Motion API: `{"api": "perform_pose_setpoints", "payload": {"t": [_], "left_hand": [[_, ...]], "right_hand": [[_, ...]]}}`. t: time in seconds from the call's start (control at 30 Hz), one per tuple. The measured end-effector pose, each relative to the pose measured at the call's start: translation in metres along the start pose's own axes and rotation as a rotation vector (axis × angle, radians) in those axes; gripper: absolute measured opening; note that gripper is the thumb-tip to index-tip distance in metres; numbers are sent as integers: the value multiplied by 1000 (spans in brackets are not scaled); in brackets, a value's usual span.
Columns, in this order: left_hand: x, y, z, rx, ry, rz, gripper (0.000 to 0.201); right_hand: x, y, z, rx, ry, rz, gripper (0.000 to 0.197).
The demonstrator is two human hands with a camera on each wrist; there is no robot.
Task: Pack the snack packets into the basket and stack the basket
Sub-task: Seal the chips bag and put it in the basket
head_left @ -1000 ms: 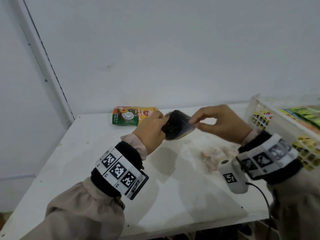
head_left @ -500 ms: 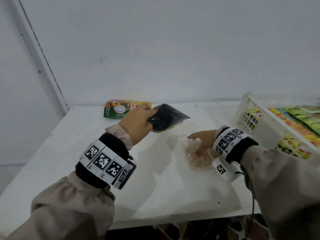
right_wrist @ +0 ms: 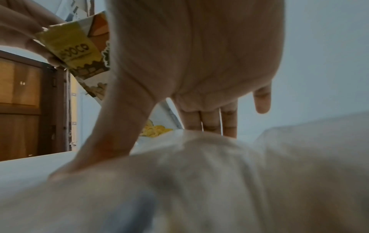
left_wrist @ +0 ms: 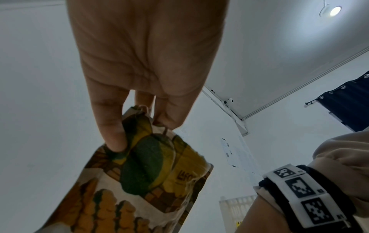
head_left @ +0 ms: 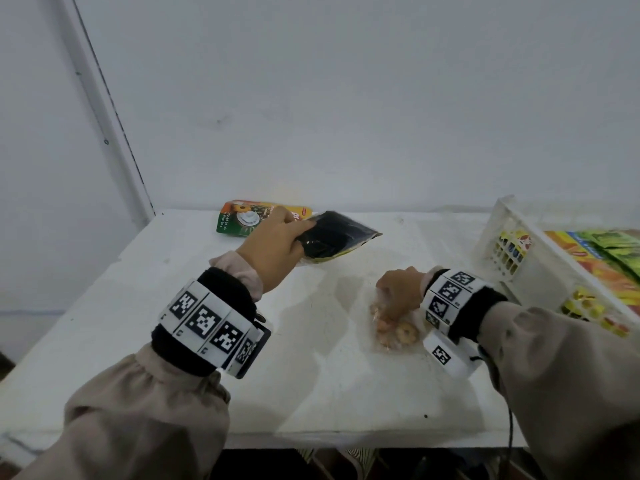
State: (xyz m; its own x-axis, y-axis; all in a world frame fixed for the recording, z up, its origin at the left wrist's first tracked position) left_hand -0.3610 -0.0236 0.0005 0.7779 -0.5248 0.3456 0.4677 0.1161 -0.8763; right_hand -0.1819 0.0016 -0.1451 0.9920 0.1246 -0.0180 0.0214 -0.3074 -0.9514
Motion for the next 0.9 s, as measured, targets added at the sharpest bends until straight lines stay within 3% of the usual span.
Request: {"api": "perform_pose_setpoints", "payload": {"t": [0.13, 0.2, 0.37, 0.47, 0.57, 0.63, 0.73, 0.83, 0.9], "left_hand": [[0, 0, 2, -21, -11, -24, 50], [-2, -3, 2, -25, -29, -36, 51], [0, -8, 5, -38, -25, -32, 51], [5, -7, 6, -53, -14, -25, 47], [10, -8, 7, -34, -10, -54, 29], [10, -11, 8, -11, -23, -81, 14], [9, -12, 8, 7, -2, -151, 17], [5, -9, 8, -10, 25, -164, 35], [6, -9, 7, -12, 33, -151, 48]], "right_hand": [[-20, -17, -15, 34, -140, 51, 36], [-26, -47, -33, 138, -224, 175, 44], [-37, -165, -121, 687, -540, 758, 38], [-36, -205, -156, 1087, -578, 853, 27], [-47, -209, -160, 1328, -559, 845, 32], [-55, -197, -145, 1359, -562, 836, 28], [-67, -181, -126, 1392, -591, 640, 29], [-80, -172, -117, 1399, -633, 323, 26], [-86, -166, -112, 1329, -654, 179, 26]]}}
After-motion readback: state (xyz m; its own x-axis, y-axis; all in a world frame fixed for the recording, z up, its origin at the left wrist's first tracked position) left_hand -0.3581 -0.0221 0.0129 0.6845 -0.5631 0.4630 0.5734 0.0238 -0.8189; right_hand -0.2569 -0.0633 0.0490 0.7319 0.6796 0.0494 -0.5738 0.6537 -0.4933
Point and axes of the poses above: each hand's wrist, its own z-axis towards the middle knuckle, its own y-axis out of the palm, x = y × z, the point moved 10 cm from there along z, towards the middle knuckle, and after that the axes turned 5 degrees about x, right-handed, at the moved point
